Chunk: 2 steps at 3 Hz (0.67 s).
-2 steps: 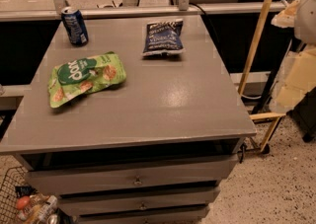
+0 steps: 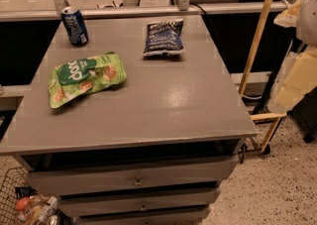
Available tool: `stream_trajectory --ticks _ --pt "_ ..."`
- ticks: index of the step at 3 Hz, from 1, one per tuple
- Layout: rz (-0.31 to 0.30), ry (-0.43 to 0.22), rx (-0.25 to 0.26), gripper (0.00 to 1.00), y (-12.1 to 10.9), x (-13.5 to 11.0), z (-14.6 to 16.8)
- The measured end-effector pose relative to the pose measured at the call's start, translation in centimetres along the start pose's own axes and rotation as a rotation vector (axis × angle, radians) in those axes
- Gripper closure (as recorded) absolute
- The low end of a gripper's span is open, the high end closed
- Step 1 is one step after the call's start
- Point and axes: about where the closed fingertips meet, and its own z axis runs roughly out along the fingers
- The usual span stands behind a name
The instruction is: Pick blue chip bag
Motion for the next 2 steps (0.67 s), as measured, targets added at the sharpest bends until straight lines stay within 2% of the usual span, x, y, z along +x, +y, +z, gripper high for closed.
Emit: stream_trajectory --ticks 1,2 --pt "0.107 -0.084 0.01 0.0 -0.8 2.3 3.1" --pt "0.208 -0.254 0.031 0.0 -3.5 2.2 7.2"
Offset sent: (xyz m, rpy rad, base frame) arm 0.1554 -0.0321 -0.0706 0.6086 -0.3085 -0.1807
